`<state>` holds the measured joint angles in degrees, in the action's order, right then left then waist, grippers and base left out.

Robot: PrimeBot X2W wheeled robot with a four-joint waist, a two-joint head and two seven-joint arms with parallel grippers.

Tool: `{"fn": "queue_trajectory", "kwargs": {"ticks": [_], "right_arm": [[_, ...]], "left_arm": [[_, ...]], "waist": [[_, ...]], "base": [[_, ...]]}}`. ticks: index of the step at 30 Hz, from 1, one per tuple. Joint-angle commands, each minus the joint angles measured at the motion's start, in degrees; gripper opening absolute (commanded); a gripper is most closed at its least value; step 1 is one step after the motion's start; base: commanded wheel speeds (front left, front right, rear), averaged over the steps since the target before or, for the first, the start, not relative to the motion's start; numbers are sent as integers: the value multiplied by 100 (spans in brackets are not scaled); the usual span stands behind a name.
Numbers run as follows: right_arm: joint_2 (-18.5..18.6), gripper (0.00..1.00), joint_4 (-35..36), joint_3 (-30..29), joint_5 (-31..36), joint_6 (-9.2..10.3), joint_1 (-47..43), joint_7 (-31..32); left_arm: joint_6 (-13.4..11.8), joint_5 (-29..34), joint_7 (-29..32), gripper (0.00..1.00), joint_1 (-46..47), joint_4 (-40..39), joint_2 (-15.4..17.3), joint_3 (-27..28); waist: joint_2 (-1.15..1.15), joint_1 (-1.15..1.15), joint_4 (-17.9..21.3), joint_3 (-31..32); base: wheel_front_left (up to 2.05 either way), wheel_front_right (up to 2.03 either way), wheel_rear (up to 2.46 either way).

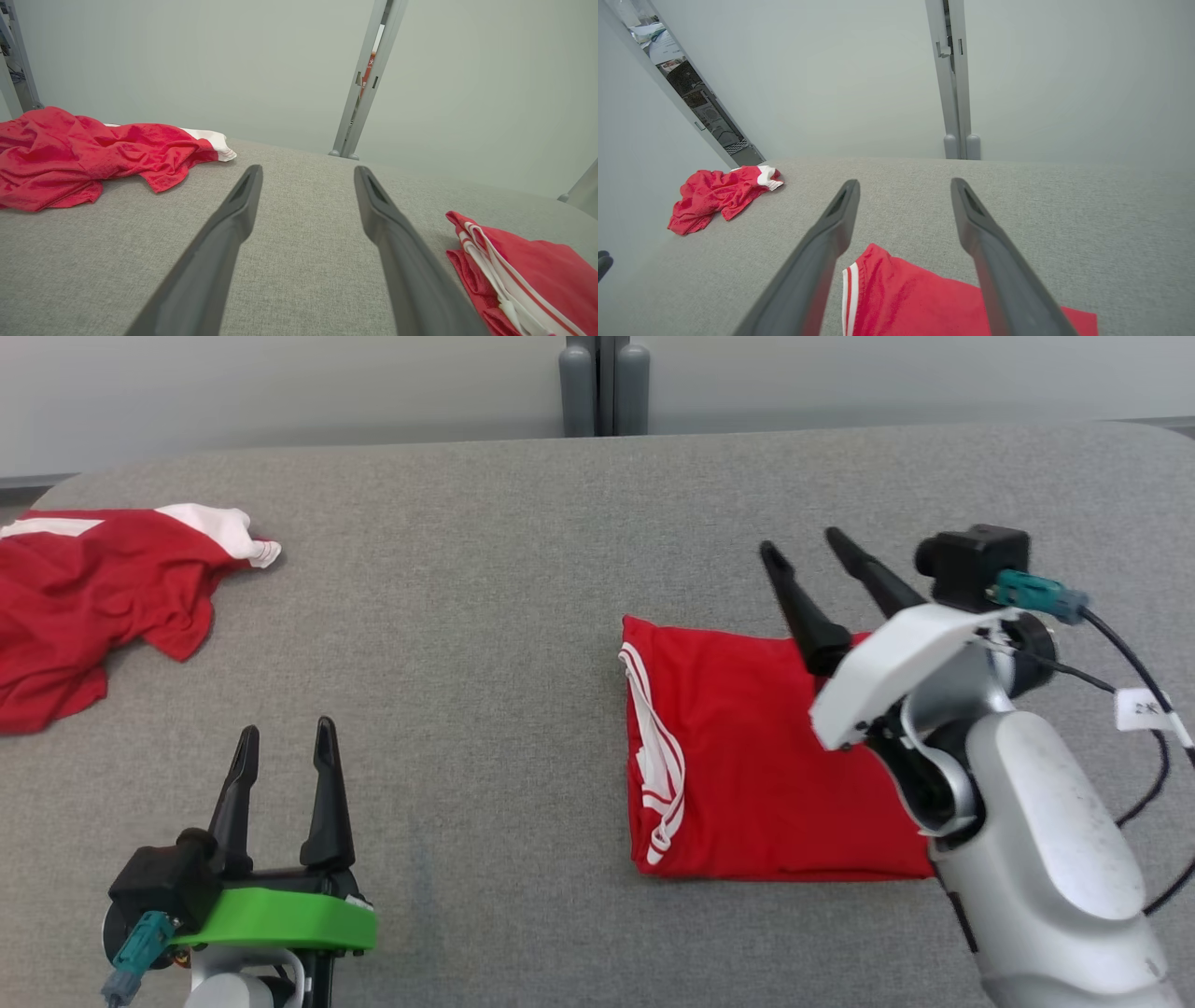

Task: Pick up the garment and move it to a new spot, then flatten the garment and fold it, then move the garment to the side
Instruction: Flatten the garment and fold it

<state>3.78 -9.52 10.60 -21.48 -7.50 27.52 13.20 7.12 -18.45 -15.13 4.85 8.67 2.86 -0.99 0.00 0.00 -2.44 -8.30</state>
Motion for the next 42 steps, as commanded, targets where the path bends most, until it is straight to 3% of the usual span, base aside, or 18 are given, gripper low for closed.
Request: {"fn": "queue_trajectory", "kwargs": {"ticks": [1, 8, 19, 20, 21, 22, 23, 24, 25, 35, 40, 42], "right_arm": [[144, 100, 74, -192, 193, 3, -198, -168], [565, 100, 80, -751, 741, 2, -959, -1026], [531, 100, -570, -719, 944, 2, -1628, -1713], [509, 97, -649, -672, 965, 2, -1644, -1731], [468, 78, -745, -611, 986, 2, -1655, -1753], [442, 70, -816, -558, 997, 2, -1650, -1781], [406, 42, -913, -483, 1022, 2, -1636, -1816], [360, 32, -1012, -416, 1021, 2, -1603, -1864], [326, 0, -1089, -347, 1017, 3, -1567, -1893], [-17, 0, -2368, 779, 894, 2, -936, -2257], [-78, 0, -2937, 1676, 618, 3, -507, -2368], [-89, 0, -2981, 2282, 261, 2, -395, -2405]], "left_arm": [[5, 6, 1, 100, -125, 4, 7, 7], [1, 22, 1, 100, -248, 52, 8, -4], [-26, 30, 1, 100, -418, 49, 8, -8], [-33, 26, 1, 100, -423, 40, 8, -22], [-38, 25, 1, 100, -423, 31, 8, -40], [-37, 27, 1, 100, -420, 24, 8, -52], [-36, 33, 1, 100, -414, 19, 8, -68], [-32, 41, 1, 100, -396, 16, 8, -76], [-28, 46, 1, 100, -378, 14, 8, -76], [7, 107, 1, 100, -95, -44, 8, -171], [20, 147, 1, 100, 34, -28, 9, -183], [25, 142, 1, 100, 81, -15, 8, -235]], "waist": [[0, 0, 101, 113], [0, 0, 274, 335], [0, 0, 468, 541], [0, 0, 465, 538], [0, 0, 456, 529], [0, 0, 443, 519], [0, 0, 419, 498], [0, 0, 394, 472], [0, 0, 375, 452], [0, 0, 58, 11], [0, 0, -87, -198], [0, 0, -162, -251]], "base": [[0, 0, 0], [0, 0, 0], [0, 0, 0], [0, 0, 0], [0, 0, 0], [0, 0, 0], [0, 0, 0], [0, 0, 0], [0, 0, 0], [0, 0, 0], [0, 0, 0], [0, 0, 0]]}}
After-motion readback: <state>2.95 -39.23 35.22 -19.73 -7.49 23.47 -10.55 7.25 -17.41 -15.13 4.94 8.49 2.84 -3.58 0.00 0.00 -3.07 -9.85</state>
